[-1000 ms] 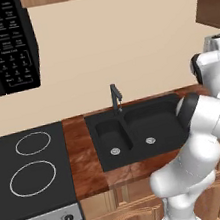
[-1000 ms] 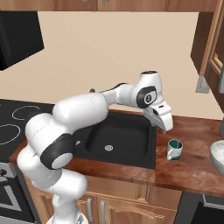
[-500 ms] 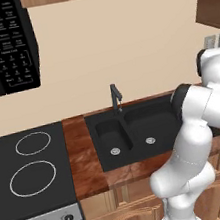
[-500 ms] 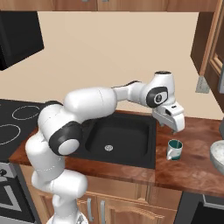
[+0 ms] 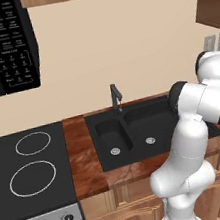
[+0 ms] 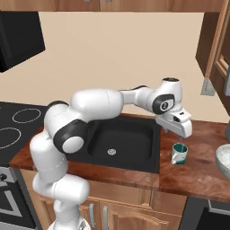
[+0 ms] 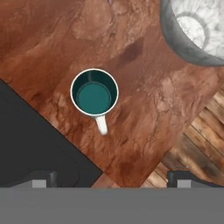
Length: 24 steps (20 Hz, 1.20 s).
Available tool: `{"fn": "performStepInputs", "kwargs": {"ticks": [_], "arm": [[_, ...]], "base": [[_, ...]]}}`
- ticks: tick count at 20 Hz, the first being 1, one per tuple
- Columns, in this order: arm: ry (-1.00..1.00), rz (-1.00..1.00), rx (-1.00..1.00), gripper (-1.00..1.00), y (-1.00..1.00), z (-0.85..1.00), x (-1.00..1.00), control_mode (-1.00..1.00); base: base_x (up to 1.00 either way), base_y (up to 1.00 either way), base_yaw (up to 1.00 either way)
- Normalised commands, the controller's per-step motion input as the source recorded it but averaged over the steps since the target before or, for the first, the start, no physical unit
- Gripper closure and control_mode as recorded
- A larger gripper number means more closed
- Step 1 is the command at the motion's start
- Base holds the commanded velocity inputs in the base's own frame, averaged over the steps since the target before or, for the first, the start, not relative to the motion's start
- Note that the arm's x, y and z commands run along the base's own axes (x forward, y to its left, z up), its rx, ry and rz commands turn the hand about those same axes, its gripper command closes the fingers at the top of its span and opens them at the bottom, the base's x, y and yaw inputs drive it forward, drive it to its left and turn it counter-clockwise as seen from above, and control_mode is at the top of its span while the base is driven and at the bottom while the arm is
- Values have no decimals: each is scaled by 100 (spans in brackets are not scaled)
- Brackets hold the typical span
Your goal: Pick the mug and place it in the sink. Pick the bowl and place it in the open cabinet and then close the cabinet.
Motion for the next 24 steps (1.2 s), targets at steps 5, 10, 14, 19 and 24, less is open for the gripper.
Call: {"fn": "performStepInputs", "kwargs": {"ticks": [5,10,14,19,24], "arm": [[0,1,0,-100,-20,-10,0,-100],[-9,4,3,-100,-3,-21,15,-100],[-11,9,5,-100,0,-46,15,-100],[-5,9,0,-100,-7,-27,12,-100],[-1,3,0,-100,-5,-8,3,-100]], "base": [[0,0,0],[0,0,0],[0,0,0],[0,0,0],[0,0,0]]}}
